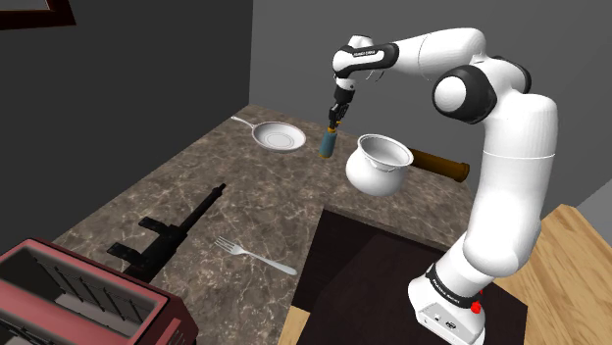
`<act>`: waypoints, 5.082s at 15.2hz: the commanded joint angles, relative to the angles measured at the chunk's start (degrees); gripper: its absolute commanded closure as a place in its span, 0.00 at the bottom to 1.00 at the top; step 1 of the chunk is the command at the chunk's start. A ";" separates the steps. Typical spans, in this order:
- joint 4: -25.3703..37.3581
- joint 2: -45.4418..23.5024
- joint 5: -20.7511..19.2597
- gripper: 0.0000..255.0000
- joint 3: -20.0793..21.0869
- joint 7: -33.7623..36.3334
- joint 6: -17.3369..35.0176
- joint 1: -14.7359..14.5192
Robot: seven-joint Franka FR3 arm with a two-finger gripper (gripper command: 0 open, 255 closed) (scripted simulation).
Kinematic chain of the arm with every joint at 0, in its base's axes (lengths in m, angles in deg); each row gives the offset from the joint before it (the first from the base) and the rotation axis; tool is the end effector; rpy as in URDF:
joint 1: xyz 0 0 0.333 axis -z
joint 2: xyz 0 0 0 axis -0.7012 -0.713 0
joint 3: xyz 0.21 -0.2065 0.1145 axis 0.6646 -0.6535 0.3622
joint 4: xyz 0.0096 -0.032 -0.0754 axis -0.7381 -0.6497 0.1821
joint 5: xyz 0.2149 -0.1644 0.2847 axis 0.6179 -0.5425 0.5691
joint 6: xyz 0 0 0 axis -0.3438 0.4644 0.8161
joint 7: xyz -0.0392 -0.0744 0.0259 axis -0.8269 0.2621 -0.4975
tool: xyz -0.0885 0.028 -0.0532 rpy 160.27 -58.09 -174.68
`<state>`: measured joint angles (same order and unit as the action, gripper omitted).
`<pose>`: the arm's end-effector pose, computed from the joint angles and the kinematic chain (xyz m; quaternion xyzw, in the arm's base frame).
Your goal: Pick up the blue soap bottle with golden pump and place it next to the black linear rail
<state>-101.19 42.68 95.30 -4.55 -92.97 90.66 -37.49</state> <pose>0.6424 -0.2275 0.4018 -0.9963 -0.0796 -0.0048 0.0310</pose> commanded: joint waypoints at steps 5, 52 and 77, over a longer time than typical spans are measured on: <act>2.77 1.00 -0.43 1.00 -0.20 0.47 -3.71 0.05; 14.17 12.18 -6.68 1.00 11.78 38.81 -22.99 -24.05; 14.96 6.88 -7.89 1.00 15.63 50.73 -17.76 -32.56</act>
<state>-84.78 49.15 87.41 11.09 -42.20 71.83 -70.05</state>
